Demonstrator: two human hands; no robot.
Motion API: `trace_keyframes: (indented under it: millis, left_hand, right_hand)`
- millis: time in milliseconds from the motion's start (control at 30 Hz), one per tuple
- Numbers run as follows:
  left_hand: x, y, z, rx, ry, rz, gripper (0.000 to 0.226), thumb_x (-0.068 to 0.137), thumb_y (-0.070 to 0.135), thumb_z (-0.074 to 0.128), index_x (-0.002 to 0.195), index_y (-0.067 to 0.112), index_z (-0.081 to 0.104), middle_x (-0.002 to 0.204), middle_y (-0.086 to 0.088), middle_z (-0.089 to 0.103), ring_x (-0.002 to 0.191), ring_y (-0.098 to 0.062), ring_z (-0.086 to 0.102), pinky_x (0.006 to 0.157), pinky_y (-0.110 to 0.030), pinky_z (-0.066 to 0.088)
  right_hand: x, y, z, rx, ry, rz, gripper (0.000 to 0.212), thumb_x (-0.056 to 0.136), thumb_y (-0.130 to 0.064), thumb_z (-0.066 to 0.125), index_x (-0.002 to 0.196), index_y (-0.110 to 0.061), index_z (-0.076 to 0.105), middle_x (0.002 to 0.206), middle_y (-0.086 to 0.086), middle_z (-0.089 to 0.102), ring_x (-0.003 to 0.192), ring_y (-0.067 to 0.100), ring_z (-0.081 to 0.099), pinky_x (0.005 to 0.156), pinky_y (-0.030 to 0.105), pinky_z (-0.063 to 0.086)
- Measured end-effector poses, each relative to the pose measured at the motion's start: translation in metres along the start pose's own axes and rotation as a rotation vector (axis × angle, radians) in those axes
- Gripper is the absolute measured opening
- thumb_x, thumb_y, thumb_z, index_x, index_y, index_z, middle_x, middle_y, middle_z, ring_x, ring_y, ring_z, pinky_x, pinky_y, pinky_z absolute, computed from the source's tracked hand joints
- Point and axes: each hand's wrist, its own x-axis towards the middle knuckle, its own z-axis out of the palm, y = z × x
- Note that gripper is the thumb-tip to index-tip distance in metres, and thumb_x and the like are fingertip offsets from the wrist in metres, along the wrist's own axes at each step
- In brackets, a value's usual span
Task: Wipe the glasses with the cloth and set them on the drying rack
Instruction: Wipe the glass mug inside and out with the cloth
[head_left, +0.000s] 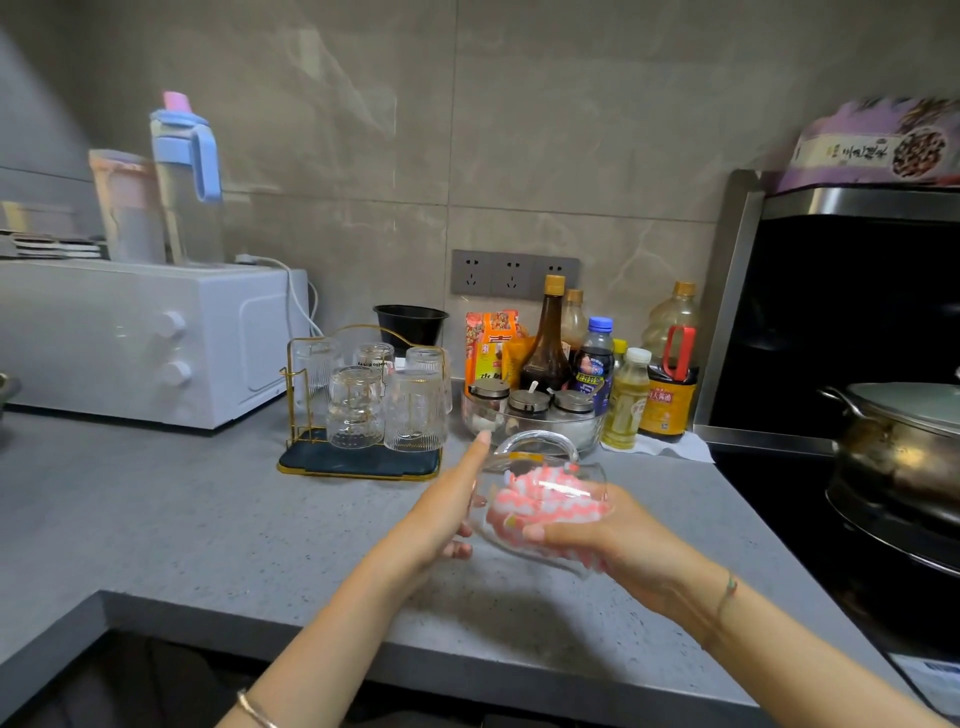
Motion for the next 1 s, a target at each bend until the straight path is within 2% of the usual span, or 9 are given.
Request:
trace_keyframes:
  millis: [100,233,400,567,667,767,800,867,1000]
  left_hand:
    - [0.002,-0.001,0.005,0.027,0.176,0.122,0.065,0.09,0.065,0.036,0.123,0.012,0.055,0.11,-0.014,0.061,0.095,-0.025,0.062,0.075,-0.035,0.053]
    - [0.0,-0.007,0.004,0.005,0.194,0.395,0.051,0.082,0.076,0.044,0.093,0.028,0.059,0.1,-0.002,0.067,0.099,-0.019,0.065,0.085,-0.041,0.054]
    - [0.0,-0.014,-0.003,-0.046,0.103,0.545,0.055,0.073,0.076,0.05,0.114,0.039,0.054,0.118,-0.006,0.062,0.11,-0.022,0.062,0.092,-0.052,0.052]
    - [0.0,-0.016,-0.007,0.014,0.078,0.628,0.081,0.063,0.09,0.047,0.128,0.041,0.043,0.138,-0.002,0.047,0.122,-0.025,0.055,0.089,-0.046,0.056]
    - [-0.004,-0.01,-0.007,0.068,0.083,0.607,0.074,0.065,0.091,0.04,0.129,0.053,0.04,0.141,0.004,0.047,0.128,-0.023,0.051,0.1,-0.051,0.048]
    - [-0.007,-0.004,-0.008,0.092,0.068,0.473,0.077,0.075,0.084,0.037,0.14,0.042,0.038,0.135,-0.012,0.054,0.123,-0.039,0.051,0.098,-0.058,0.042]
    - [-0.008,-0.001,-0.009,0.09,0.05,0.397,0.081,0.075,0.085,0.035,0.141,0.038,0.038,0.124,-0.012,0.06,0.109,-0.034,0.06,0.086,-0.049,0.053]
    - [-0.014,0.006,-0.011,0.08,-0.011,0.252,0.088,0.069,0.086,0.031,0.14,0.035,0.038,0.107,-0.002,0.061,0.08,-0.018,0.055,0.061,-0.026,0.049]
    - [-0.019,0.017,-0.014,0.001,-0.094,0.083,0.083,0.072,0.091,0.02,0.133,0.039,0.042,0.121,-0.002,0.06,0.095,-0.017,0.056,0.067,-0.026,0.047]
  right_hand:
    - [0.0,-0.003,0.001,0.03,-0.036,0.0,0.032,0.072,0.017,0.069,0.093,-0.007,0.07,0.088,0.004,0.076,0.079,0.011,0.072,0.063,0.014,0.052]
    - [-0.002,-0.003,-0.002,0.231,-0.169,0.031,0.036,0.063,0.011,0.068,0.094,-0.006,0.073,0.104,0.016,0.072,0.093,0.022,0.07,0.075,0.022,0.055]
    - [-0.007,-0.007,-0.004,0.386,-0.38,0.016,0.064,0.048,-0.017,0.09,0.109,-0.012,0.072,0.113,0.013,0.069,0.101,0.025,0.067,0.084,0.03,0.054]
    - [-0.006,-0.011,-0.001,0.339,-0.227,0.021,0.053,0.048,-0.025,0.094,0.097,-0.013,0.077,0.107,0.015,0.072,0.092,0.025,0.071,0.075,0.029,0.058]
    - [-0.006,-0.015,0.003,0.33,-0.134,-0.006,0.016,0.074,-0.01,0.07,0.087,-0.011,0.079,0.1,0.016,0.073,0.084,0.023,0.073,0.069,0.026,0.058]
    - [-0.003,-0.015,0.001,0.288,-0.084,-0.032,0.021,0.075,-0.006,0.063,0.091,-0.008,0.076,0.096,0.015,0.074,0.081,0.021,0.073,0.068,0.024,0.058]
    - [-0.002,-0.015,0.001,0.274,-0.076,-0.043,0.023,0.075,-0.006,0.063,0.096,-0.007,0.073,0.098,0.015,0.074,0.082,0.021,0.073,0.07,0.024,0.058]
    - [0.0,-0.014,0.0,0.203,-0.05,-0.058,0.03,0.074,-0.007,0.066,0.104,-0.006,0.069,0.103,0.015,0.073,0.089,0.023,0.072,0.074,0.024,0.057]
    - [0.001,-0.013,0.001,0.033,-0.023,-0.058,0.042,0.067,-0.012,0.074,0.108,-0.006,0.066,0.1,0.011,0.074,0.093,0.022,0.071,0.071,0.02,0.056]
